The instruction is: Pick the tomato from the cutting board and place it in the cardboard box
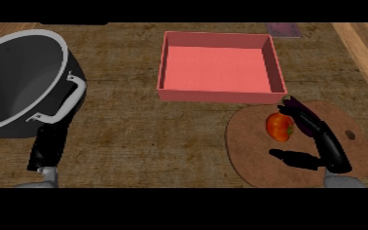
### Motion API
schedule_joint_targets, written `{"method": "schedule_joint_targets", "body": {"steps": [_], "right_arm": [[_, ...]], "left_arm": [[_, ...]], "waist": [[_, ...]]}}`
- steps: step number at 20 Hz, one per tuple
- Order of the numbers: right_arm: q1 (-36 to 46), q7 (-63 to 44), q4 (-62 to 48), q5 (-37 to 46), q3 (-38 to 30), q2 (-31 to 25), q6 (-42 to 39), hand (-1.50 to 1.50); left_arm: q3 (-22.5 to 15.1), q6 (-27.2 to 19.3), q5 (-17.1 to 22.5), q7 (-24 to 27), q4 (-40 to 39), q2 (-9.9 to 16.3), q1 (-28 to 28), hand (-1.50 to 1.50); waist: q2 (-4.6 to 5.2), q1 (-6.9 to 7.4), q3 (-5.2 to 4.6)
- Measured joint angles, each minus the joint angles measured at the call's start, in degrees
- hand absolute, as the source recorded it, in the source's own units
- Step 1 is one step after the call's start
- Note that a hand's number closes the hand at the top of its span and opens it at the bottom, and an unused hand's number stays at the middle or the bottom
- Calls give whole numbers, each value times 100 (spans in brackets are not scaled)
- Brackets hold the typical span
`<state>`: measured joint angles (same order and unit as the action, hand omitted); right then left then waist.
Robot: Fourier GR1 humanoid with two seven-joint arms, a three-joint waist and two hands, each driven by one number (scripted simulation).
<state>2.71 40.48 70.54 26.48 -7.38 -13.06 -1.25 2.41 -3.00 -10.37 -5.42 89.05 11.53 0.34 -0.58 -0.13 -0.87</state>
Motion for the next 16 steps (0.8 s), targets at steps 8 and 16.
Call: {"method": "schedule_joint_targets", "body": {"steps": [8, 16], "right_arm": [[207, 295, -192, 19, -336, 312, 1023, 150], [1126, 111, -661, 832, -162, -835, 815, 150]], "left_arm": [[98, 60, -1, 70, -55, -18, -33, 0], [-72, 114, -93, 49, -13, -133, -183, 0]], "waist": [[13, 17, 37], [167, 360, 67]]}}
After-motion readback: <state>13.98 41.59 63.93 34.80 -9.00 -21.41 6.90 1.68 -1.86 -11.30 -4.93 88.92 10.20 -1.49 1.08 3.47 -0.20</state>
